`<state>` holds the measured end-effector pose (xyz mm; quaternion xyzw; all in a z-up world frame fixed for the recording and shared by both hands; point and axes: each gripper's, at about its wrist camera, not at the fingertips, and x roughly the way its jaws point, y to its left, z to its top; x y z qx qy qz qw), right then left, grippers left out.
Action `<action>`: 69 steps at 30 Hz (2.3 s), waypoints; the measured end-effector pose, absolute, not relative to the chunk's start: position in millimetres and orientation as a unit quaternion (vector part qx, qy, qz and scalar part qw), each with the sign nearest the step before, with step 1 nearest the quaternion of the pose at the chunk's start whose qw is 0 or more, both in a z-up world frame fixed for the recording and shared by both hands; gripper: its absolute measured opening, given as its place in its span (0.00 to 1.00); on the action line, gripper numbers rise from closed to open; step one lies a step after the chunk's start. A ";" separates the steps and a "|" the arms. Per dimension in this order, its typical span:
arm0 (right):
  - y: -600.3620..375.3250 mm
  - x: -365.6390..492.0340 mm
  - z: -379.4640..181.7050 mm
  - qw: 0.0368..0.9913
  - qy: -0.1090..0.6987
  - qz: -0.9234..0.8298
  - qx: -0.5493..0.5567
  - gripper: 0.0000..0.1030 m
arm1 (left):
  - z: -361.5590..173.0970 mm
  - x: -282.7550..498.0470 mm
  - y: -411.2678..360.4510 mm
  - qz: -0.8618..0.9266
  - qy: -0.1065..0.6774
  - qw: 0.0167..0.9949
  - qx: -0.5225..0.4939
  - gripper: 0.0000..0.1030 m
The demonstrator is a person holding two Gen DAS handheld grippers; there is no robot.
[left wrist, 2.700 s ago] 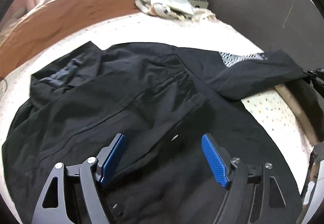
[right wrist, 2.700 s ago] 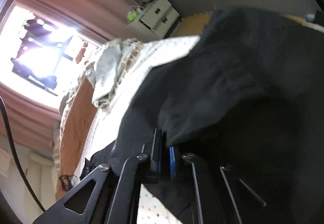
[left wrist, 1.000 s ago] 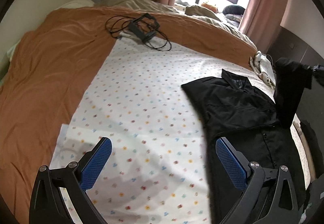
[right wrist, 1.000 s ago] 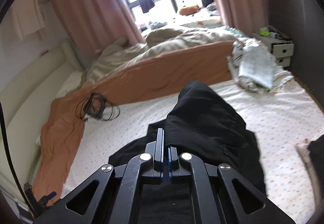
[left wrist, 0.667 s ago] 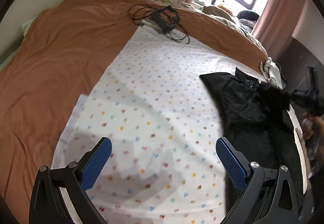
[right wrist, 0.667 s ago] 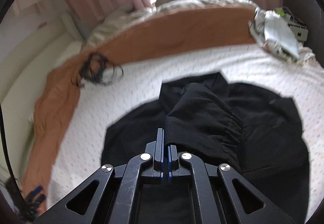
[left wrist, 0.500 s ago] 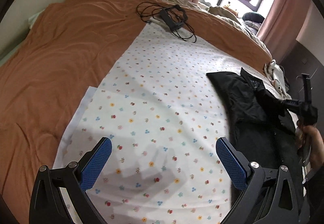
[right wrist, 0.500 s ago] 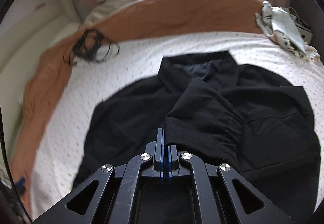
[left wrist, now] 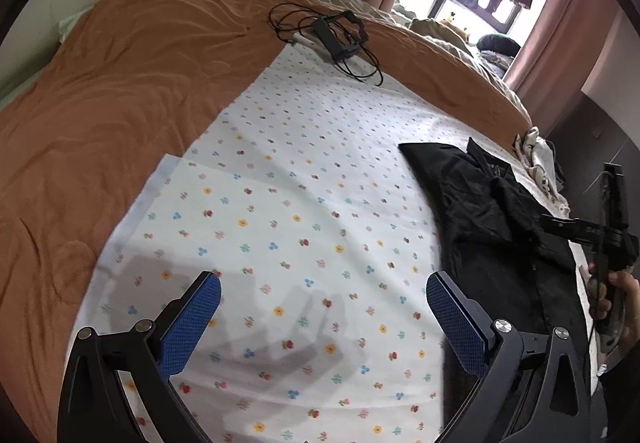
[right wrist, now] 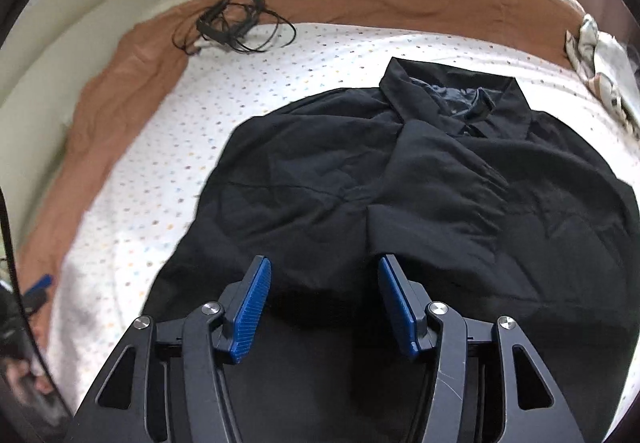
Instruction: Fold large clothes
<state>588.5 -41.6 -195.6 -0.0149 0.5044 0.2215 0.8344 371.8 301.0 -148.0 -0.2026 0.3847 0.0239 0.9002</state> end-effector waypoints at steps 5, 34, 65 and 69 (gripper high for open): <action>-67.7 577.7 -181.8 0.836 0.496 0.233 0.011 0.54 | -154.1 372.2 295.4 0.019 0.388 0.898 -0.207 1.00; -21.1 630.5 -208.6 0.823 0.504 0.252 0.068 0.41 | -160.8 363.5 296.7 0.042 0.407 0.888 -0.209 1.00; -204.8 478.7 -97.2 0.887 0.429 0.169 0.005 0.78 | -44.3 315.9 163.3 0.020 0.351 0.926 -0.137 0.95; -237.1 460.4 -94.6 0.894 0.418 0.157 0.016 0.96 | -42.2 314.8 145.2 0.015 0.353 0.926 -0.129 0.95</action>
